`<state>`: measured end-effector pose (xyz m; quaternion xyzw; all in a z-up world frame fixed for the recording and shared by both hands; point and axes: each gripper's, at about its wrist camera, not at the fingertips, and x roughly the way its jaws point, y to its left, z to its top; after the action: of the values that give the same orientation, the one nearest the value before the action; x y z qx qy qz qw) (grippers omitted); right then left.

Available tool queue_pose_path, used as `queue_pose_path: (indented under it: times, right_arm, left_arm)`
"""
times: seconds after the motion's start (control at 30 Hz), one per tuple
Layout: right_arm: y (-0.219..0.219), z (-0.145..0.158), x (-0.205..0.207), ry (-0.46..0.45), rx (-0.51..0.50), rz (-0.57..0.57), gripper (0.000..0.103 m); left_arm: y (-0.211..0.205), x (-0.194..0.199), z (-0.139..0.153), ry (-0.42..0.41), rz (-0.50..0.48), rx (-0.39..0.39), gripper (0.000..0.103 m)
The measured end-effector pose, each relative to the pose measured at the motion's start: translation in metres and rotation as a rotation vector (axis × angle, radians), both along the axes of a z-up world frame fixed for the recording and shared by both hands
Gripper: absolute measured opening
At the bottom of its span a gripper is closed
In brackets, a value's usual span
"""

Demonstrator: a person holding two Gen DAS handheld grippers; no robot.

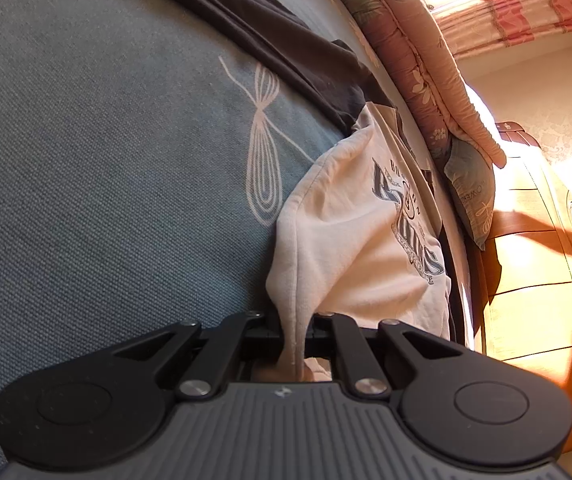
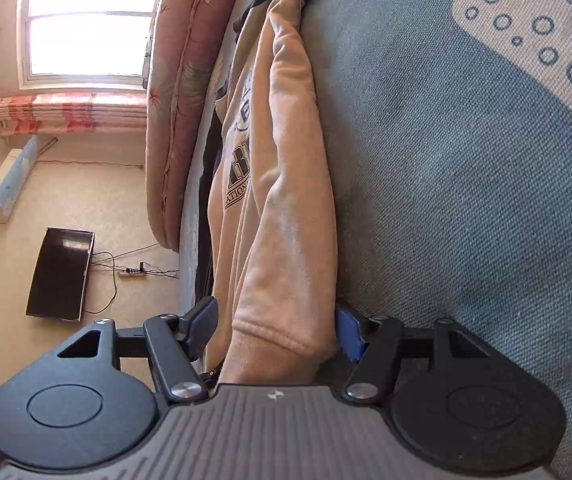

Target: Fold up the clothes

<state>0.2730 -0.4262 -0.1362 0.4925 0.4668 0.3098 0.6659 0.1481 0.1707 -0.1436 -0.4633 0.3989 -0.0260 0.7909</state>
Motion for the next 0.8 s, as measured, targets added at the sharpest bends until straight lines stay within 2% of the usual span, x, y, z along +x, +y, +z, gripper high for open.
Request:
queue_pose_path:
  times: [0.07,0.13,0.2,0.3,0.37,0.47,0.53,0.8]
  right_arm:
    - [-0.007,-0.011,-0.004,-0.027,0.103,-0.048,0.067]
    - [-0.014,-0.02,-0.006,-0.048,0.186,-0.091,0.062]
    - [-0.016,-0.024,-0.007,-0.06,0.197,-0.096,0.057]
    - [-0.018,-0.03,-0.008,-0.078,0.213,-0.105,0.044]
    - [-0.02,-0.034,-0.009,-0.091,0.223,-0.11,0.042]
    - [-0.013,-0.028,-0.006,-0.093,0.116,-0.097,0.027]
    - [-0.015,-0.017,-0.007,-0.116,0.06,-0.099,0.006]
    - [-0.027,0.034,-0.014,-0.236,-0.135,-0.117,0.007]
  left_arm:
    - [0.0,0.0,0.0,0.0,0.0,0.002,0.009]
    - [-0.001,0.0,0.0,-0.001,0.0,0.002,0.009]
    - [0.0,0.0,-0.001,-0.002,0.002,-0.002,0.009]
    - [0.001,0.0,-0.001,-0.004,0.003,-0.008,0.009]
    - [0.0,0.0,-0.001,-0.004,0.003,-0.007,0.009]
    - [0.001,0.001,-0.001,-0.005,0.0,-0.004,0.009]
    - [-0.002,0.001,0.005,-0.01,-0.013,0.008,0.009]
    - [-0.012,0.0,0.035,-0.036,-0.081,0.065,0.003]
